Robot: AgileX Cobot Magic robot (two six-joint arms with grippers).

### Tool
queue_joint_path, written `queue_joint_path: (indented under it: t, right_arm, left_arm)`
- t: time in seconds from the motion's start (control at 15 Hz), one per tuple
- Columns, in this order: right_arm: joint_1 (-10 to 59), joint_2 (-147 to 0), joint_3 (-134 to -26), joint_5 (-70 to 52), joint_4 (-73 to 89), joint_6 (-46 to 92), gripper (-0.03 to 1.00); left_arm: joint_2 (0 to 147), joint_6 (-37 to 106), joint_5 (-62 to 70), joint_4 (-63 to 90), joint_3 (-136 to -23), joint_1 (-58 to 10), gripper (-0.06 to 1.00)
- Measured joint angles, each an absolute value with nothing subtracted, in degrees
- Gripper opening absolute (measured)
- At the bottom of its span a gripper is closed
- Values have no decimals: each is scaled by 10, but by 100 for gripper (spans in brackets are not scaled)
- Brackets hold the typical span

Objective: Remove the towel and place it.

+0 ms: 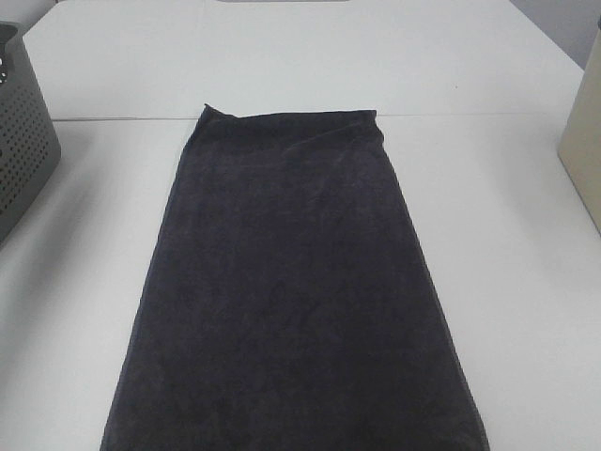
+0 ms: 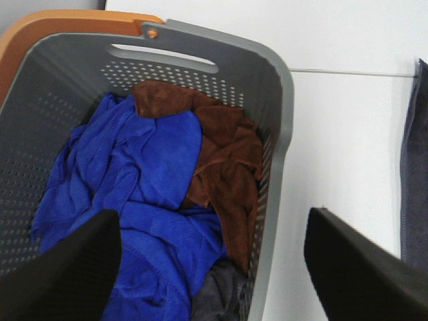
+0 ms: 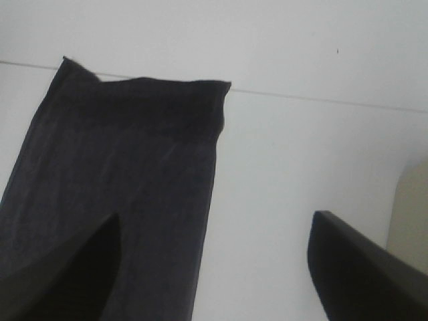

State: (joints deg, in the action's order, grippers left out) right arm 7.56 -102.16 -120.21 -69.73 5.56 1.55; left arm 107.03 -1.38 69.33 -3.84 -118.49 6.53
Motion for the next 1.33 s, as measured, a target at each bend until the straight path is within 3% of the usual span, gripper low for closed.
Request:
queue_joint_path:
  t: [0.27,0.67,1.0,1.33]
  right_arm:
    - [76,-850,-985,-697,78,5,75]
    - [76,-567,-696,-698,80,5,75]
    - [76,-371,-475,-698,75,5,75]
    - [76,-208,-337,-684,75,15,75]
  left_arm:
    - [912,-3,693,-28,-1004,74,72]
    - [563,3,659,-27,-667,74,72]
    - [305,3,658,-17,-480,74,72]
    - [121,21,685,0,-391,74,72]
